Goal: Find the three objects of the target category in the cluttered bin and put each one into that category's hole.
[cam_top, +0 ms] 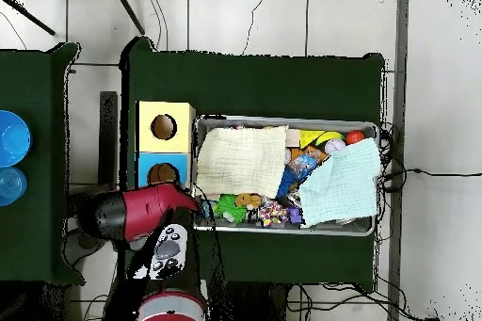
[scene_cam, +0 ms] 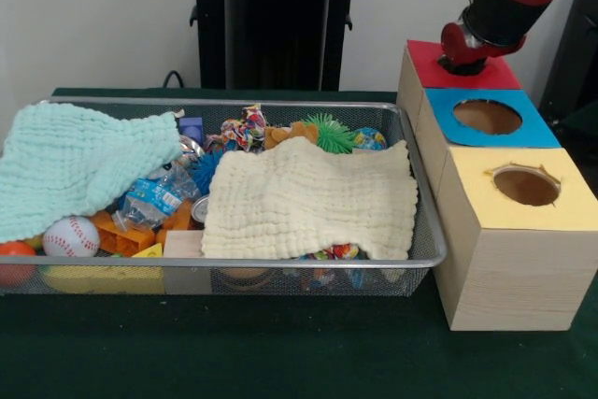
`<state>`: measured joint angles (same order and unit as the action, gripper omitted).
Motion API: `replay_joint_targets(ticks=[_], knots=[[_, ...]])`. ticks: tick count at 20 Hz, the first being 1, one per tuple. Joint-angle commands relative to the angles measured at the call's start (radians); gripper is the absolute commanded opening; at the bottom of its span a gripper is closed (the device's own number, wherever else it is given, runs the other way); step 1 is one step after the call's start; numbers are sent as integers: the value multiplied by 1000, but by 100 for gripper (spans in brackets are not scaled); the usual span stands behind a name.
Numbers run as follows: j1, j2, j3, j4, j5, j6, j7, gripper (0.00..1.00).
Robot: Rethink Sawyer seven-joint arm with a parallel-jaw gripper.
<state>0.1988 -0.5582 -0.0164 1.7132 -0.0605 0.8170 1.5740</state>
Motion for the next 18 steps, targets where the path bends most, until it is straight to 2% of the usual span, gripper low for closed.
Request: replay_joint_targets(ticks=[1, 11, 18], knots=[[27, -12, -23, -56, -10, 59, 202, 0], [63, -53, -78, -71, -30, 123, 183, 0], [84, -75, -128, -98, -64, 207, 156, 0]])
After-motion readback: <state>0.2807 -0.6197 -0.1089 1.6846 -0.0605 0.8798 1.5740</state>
